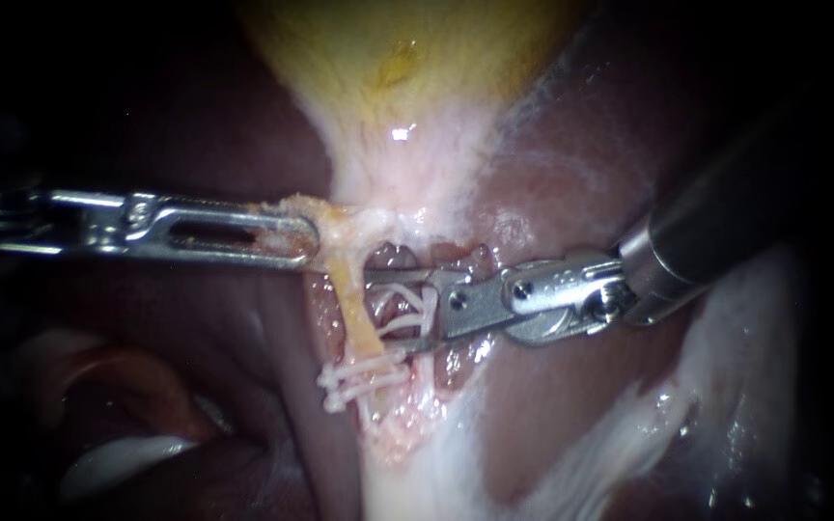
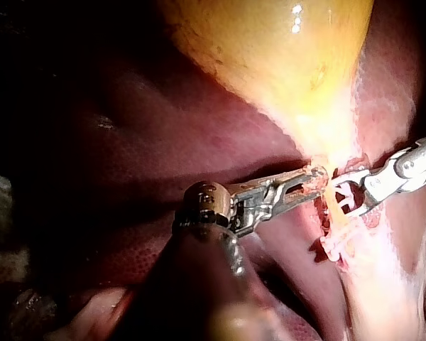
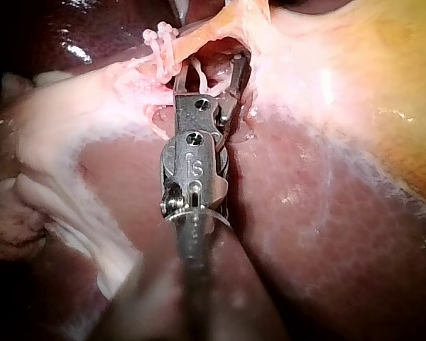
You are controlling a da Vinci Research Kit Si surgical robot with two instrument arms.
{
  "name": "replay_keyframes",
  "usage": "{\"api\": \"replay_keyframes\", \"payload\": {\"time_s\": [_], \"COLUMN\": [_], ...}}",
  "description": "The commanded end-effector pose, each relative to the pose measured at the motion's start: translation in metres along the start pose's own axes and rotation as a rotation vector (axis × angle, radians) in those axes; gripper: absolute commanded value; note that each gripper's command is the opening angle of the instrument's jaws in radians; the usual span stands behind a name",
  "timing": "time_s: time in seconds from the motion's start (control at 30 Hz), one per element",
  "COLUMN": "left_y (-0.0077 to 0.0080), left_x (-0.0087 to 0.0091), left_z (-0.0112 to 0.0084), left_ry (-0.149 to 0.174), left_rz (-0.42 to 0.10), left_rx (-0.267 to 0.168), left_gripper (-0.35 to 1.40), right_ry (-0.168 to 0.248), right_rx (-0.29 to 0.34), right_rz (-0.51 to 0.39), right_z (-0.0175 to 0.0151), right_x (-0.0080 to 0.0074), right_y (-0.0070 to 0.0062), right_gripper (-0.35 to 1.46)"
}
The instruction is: Clipping third clip left tube
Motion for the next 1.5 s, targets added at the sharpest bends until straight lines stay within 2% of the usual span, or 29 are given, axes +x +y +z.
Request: {"api": "replay_keyframes", "payload": {"time_s": [0.03, 0.27, 0.73, 0.97, 1.17, 1.5], "left_y": [0.0000, 0.0001, 0.0003, 0.0004, 0.0004, 0.0004], "left_x": [0.0000, 0.0000, -0.0001, -0.0001, -0.0001, -0.0001], "left_z": [0.0000, 0.0000, 0.0000, 0.0000, 0.0000, 0.0001], "left_ry": [0.000, 0.000, 0.001, 0.001, 0.001, 0.000], "left_rz": [0.000, 0.000, 0.000, 0.000, 0.000, 0.000], "left_rx": [0.000, 0.000, 0.001, 0.001, 0.001, 0.000], "left_gripper": [-0.35, -0.35, -0.35, -0.35, -0.35, -0.35], "right_ry": [0.000, 0.005, 0.082, 0.128, 0.148, 0.181], "right_rx": [0.000, 0.006, 0.029, 0.070, 0.097, 0.138], "right_rz": [0.000, 0.001, 0.093, 0.173, 0.203, 0.264], "right_z": [0.0000, -0.0004, -0.0028, -0.0037, -0.0033, -0.0031], "right_x": [0.0000, 0.0000, 0.0009, 0.0020, 0.0026, 0.0030], "right_y": [0.0000, 0.0000, 0.0004, 0.0001, -0.0005, -0.0007], "right_gripper": [0.42, 0.43, 0.45, 0.45, 0.45, 0.44]}}
